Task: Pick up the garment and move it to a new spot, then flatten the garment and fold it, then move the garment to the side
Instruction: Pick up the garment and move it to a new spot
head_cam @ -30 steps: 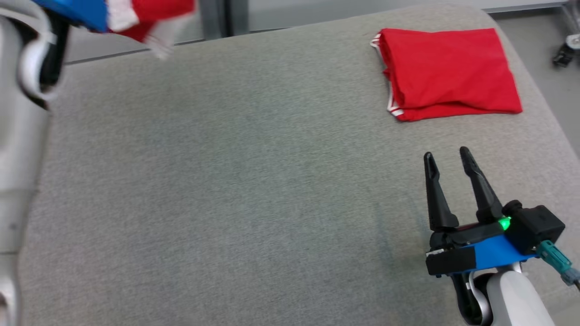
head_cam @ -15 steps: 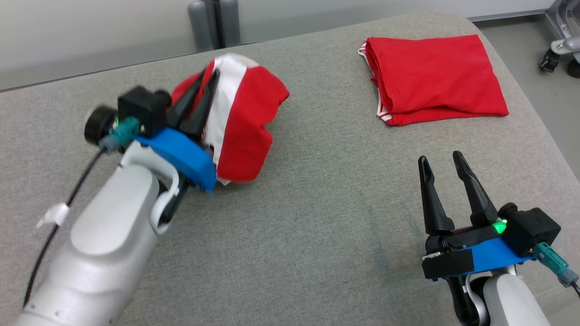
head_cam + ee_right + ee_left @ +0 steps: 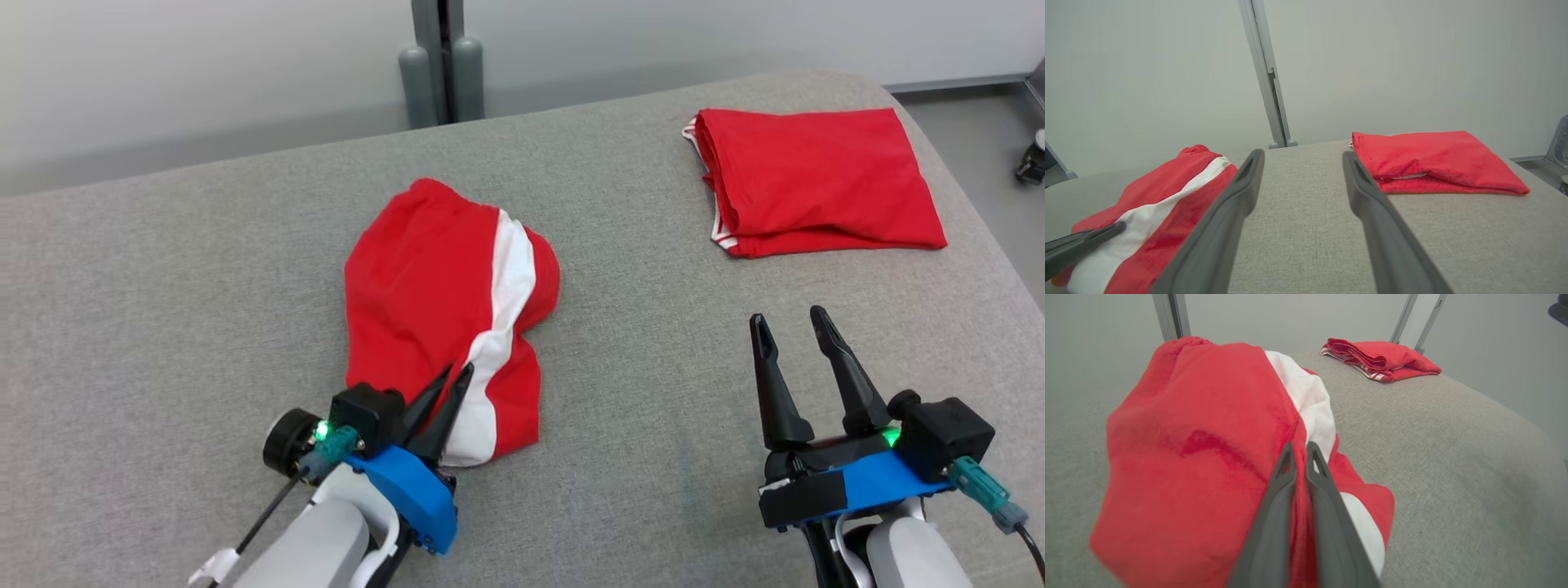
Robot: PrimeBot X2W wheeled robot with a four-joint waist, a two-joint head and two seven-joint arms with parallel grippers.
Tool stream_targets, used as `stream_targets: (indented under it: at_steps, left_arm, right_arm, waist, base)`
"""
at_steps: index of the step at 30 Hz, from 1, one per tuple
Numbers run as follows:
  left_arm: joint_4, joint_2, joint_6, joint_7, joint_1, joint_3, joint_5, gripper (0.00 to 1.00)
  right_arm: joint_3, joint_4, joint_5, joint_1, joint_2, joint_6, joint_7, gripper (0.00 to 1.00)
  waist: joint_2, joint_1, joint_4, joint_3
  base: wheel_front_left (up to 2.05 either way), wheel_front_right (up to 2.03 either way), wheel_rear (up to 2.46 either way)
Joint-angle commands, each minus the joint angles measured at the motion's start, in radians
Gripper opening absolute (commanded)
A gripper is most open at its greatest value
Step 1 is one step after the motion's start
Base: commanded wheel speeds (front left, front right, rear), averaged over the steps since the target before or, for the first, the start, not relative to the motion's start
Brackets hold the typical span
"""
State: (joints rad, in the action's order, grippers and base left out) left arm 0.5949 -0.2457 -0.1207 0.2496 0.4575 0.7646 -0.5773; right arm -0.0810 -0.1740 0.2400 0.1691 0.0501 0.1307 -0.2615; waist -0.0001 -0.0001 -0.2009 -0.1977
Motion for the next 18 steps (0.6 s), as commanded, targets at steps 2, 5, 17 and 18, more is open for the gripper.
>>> stream_targets:
  at_steps: [2, 5, 17, 18]
  left_arm:
    - [-0.018, 0.014, 0.014, 0.008, -0.029, 0.006, 0.0, 0.0]
    - [-0.021, 0.027, 0.028, 0.011, -0.043, 0.001, -0.002, 0.99]
    - [-0.24, 0.008, 0.134, 0.016, -0.133, -0.252, 0.107, 1.0]
    - [-0.259, 0.005, 0.139, 0.016, -0.151, -0.282, 0.12, 1.0]
  right_arm:
    - [0.001, -0.009, -0.002, -0.015, 0.001, 0.0, -0.005, 1.0]
    - [-0.004, -0.017, -0.002, -0.02, 0.001, 0.0, -0.005, 1.0]
    - [0.029, -0.051, -0.023, -0.046, 0.001, 0.0, -0.004, 1.0]
    - [0.033, -0.054, -0.027, -0.052, 0.001, 0.0, -0.004, 1.0]
  waist:
    - [0.0001, 0.0001, 0.015, 0.014]
    - [0.0001, 0.0001, 0.029, 0.03]
    - [0.0001, 0.0001, 0.087, 0.11]
    - [0.0001, 0.0001, 0.094, 0.117]
  base:
    - [0.0, 0.0, 0.0]
    - [0.0, 0.0, 0.0]
    - [0.0, 0.0, 0.0]
    - [0.0, 0.0, 0.0]
